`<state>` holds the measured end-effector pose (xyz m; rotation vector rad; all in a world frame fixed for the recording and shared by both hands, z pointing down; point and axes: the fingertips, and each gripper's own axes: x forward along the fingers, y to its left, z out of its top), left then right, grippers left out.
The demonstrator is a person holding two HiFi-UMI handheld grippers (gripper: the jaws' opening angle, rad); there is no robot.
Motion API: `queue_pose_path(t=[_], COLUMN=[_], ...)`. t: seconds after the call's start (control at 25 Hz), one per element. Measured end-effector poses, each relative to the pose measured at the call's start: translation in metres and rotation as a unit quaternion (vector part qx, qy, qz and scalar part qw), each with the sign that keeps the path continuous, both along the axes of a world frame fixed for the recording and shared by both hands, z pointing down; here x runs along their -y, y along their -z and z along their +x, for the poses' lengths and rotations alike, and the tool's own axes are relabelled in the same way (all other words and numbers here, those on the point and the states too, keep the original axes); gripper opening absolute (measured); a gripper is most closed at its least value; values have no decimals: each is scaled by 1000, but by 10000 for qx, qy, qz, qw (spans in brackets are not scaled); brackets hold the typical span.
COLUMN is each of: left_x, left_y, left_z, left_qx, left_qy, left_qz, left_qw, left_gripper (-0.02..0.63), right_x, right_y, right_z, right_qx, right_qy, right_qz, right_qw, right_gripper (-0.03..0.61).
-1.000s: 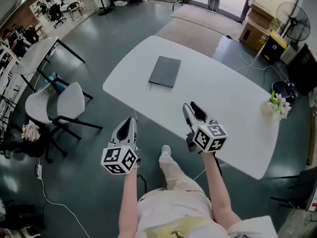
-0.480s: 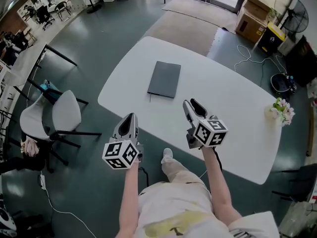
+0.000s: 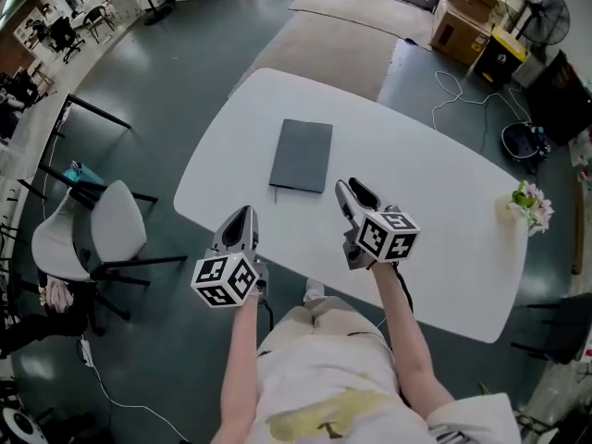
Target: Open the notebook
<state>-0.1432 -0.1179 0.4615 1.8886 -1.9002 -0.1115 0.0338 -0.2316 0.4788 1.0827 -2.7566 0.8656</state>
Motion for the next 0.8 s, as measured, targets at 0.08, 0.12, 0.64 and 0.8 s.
queue_pose_path(t=[0.08,0.12,0.64,0.8], left_x=[7,11,79,100], left_y=[-4,-7,-51,-72], left_z=[-2,-4,-28,-30], left_qx=[-17,-22,-255,-350], left_qy=[-42,-62,-501,-710], left_qz=[-76,-119,-703,-930], left_qw=[10000,9999,9959,9925], left_gripper=[0,0,0,0], right_x=[8,12,66,82], right_y=[-6,-9,-72,-96], right_z=[-5,-7,-33,-40], right_qx=[20,46,-171,-347], right_qy=[-12,-7,-320,-410], right_qz=[-113,-185,-1074,-1321], right_qw=[9999,9998,9936,9898], right_gripper=[127,127,127,127])
